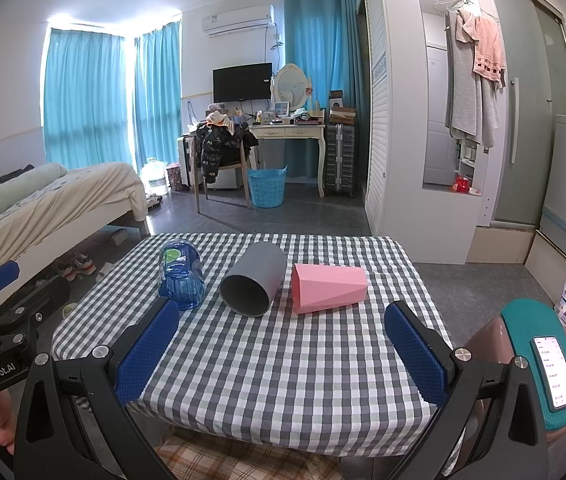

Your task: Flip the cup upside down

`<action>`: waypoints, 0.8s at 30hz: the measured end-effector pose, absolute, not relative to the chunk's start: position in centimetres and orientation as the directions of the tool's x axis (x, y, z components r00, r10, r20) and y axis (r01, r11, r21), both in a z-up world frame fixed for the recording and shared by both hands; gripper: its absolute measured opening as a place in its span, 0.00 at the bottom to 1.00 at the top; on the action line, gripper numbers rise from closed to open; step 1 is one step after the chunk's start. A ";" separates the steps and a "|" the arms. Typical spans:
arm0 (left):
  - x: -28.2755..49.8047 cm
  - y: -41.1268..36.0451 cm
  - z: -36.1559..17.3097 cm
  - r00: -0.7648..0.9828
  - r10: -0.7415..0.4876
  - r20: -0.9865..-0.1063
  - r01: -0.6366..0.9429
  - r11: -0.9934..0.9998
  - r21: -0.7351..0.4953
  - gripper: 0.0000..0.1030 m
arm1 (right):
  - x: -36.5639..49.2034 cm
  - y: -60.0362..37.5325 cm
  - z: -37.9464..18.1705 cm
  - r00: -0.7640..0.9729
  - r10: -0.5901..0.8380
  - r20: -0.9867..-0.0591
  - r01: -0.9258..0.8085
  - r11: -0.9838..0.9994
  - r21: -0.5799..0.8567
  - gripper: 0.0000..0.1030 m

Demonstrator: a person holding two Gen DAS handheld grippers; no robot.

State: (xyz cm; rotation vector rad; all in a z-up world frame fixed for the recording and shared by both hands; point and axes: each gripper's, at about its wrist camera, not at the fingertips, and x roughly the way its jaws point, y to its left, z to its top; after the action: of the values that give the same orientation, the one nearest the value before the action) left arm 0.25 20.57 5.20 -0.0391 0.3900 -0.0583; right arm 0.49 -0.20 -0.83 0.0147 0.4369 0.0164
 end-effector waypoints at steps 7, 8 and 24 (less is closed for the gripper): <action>0.3 20.6 5.2 0.923 -0.064 -0.379 0.049 0.998 -0.049 0.98 | 0.6 -0.1 -1.2 0.904 0.019 -0.428 -0.013 1.000 0.018 1.00; 0.3 20.6 5.2 0.923 -0.065 -0.378 0.050 0.998 -0.049 0.98 | 0.6 -0.1 -1.2 0.904 0.020 -0.428 -0.014 1.000 0.018 1.00; 0.5 20.7 5.0 0.922 -0.071 -0.382 0.054 0.997 -0.053 0.98 | 1.0 0.6 -1.5 0.900 0.020 -0.435 -0.019 1.000 0.005 1.00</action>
State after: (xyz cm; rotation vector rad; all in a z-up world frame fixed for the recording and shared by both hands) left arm 0.50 20.73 5.02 -0.0420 0.3936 -0.0644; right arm 1.05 0.58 -1.51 0.0010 0.4503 0.0200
